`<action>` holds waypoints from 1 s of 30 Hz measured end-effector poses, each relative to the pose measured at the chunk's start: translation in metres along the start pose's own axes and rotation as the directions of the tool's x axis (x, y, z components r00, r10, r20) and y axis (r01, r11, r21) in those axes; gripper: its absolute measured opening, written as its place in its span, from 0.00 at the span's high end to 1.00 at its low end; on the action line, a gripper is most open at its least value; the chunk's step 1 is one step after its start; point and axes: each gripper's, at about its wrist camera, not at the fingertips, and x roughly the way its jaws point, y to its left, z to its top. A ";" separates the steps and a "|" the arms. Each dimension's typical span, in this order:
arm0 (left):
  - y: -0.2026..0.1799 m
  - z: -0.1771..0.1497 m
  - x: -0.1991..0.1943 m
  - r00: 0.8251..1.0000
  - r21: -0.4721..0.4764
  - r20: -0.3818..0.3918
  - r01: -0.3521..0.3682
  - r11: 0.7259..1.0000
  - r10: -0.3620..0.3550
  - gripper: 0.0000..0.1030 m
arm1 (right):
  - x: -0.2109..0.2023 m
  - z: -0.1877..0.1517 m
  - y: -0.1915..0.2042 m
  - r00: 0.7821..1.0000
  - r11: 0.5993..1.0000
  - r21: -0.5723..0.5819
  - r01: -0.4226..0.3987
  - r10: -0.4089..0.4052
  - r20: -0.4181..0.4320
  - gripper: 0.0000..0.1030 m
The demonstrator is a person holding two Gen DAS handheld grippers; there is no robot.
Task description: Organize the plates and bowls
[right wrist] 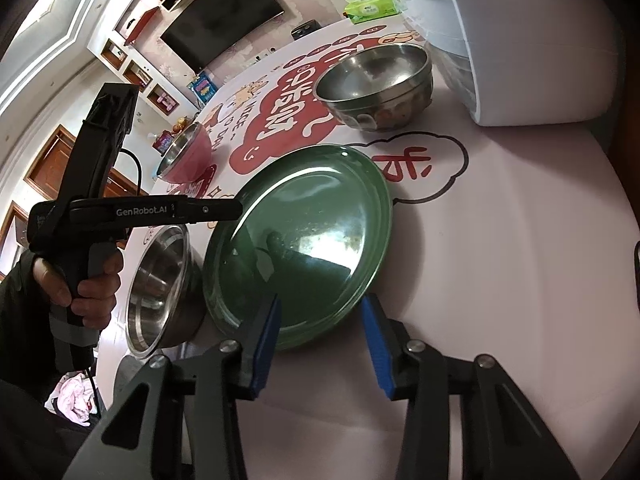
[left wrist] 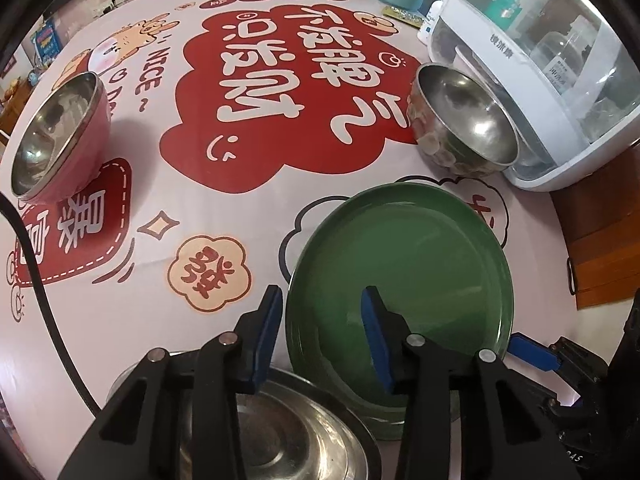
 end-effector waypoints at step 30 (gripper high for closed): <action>-0.005 0.007 0.013 0.999 0.034 -0.046 -0.024 0.999 0.026 0.63 | 0.013 0.004 -0.020 1.000 0.999 0.045 0.001 0.000 -0.027 0.83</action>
